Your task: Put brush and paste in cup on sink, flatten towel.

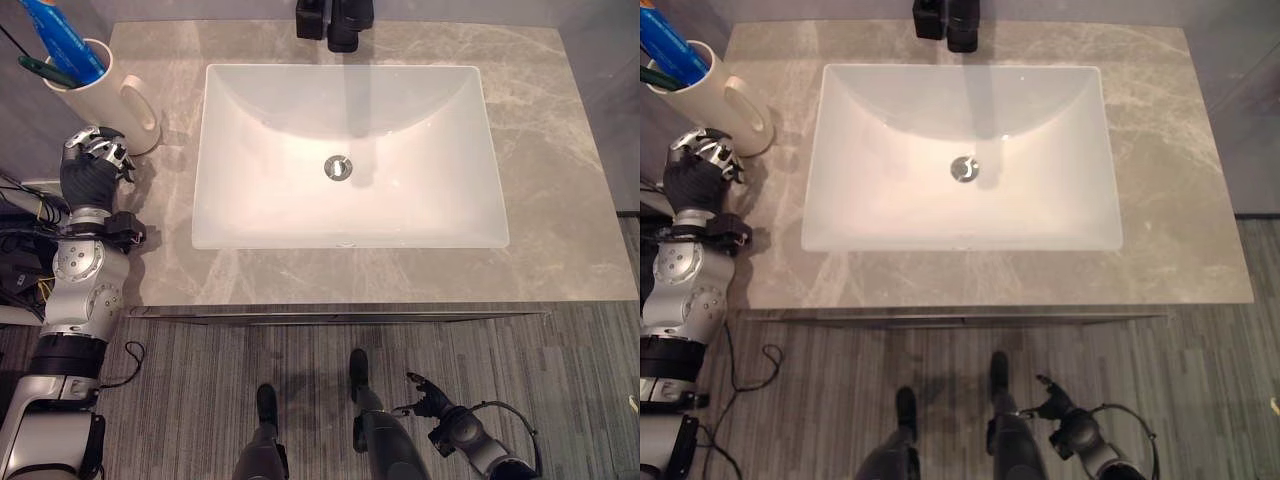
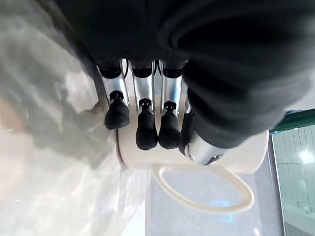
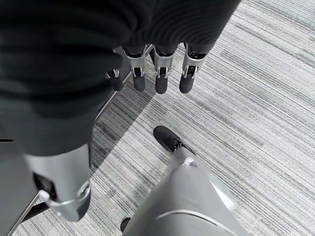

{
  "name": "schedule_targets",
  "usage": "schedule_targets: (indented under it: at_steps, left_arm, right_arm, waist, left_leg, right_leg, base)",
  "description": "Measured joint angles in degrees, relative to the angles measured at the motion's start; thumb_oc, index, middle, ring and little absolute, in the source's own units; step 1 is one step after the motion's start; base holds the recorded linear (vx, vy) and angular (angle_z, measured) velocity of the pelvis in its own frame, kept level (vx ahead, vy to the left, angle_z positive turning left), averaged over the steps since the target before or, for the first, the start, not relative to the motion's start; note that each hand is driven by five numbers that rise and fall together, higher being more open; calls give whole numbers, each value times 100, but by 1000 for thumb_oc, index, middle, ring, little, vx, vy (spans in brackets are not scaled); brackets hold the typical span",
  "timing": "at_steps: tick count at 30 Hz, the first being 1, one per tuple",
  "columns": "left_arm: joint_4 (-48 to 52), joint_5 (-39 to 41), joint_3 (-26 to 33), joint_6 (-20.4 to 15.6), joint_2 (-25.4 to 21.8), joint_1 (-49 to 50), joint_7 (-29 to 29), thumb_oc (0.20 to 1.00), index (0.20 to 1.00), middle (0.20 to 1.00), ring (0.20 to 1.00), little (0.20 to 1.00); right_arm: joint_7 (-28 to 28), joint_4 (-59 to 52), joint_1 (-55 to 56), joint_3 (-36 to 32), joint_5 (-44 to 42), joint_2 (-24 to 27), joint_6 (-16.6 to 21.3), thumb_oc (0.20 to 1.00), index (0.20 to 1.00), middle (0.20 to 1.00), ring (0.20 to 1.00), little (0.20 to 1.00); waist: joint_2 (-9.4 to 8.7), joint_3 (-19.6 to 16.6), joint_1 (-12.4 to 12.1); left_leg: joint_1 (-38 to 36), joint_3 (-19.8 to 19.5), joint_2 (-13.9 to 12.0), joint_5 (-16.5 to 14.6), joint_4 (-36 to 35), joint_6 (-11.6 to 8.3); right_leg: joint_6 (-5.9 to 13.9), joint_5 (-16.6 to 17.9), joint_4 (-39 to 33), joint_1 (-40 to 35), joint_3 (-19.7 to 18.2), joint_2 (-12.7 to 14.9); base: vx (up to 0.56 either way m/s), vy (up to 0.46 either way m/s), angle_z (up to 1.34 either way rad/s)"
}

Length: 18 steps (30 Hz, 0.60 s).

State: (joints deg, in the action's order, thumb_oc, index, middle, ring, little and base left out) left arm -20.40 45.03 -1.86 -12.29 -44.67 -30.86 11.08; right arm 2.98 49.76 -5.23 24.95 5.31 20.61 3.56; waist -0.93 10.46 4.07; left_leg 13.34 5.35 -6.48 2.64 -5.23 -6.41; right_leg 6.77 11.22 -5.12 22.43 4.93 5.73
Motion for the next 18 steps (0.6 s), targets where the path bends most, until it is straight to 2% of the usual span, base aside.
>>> schedule_targets:
  at_steps: [12, 18]
  left_arm:
    - [-410, 11, -500, -3, -14, -742, 22, 200, 200, 200, 200, 200]
    - [-229, 12, -580, 18, 2, -648, 32, 200, 200, 200, 200, 200]
  right_arm:
    - [-78, -182, -8, -13, -61, 24, 15, 1000, 1000, 1000, 1000, 1000]
    - [-194, -135, -21, -9, -293, 24, 18, 1000, 1000, 1000, 1000, 1000]
  waist:
    - [1, 0, 23]
    - [4, -2, 25]
  left_leg:
    - [77, 15, 2, -1, 1, -6]
    - [47, 8, 0, 0, 2, -6]
  right_leg:
    - [-11, 10, 20, 81, -12, -2]
    - [-25, 26, 22, 47, -8, -4]
  base:
    - [0, 0, 0]
    - [0, 0, 0]
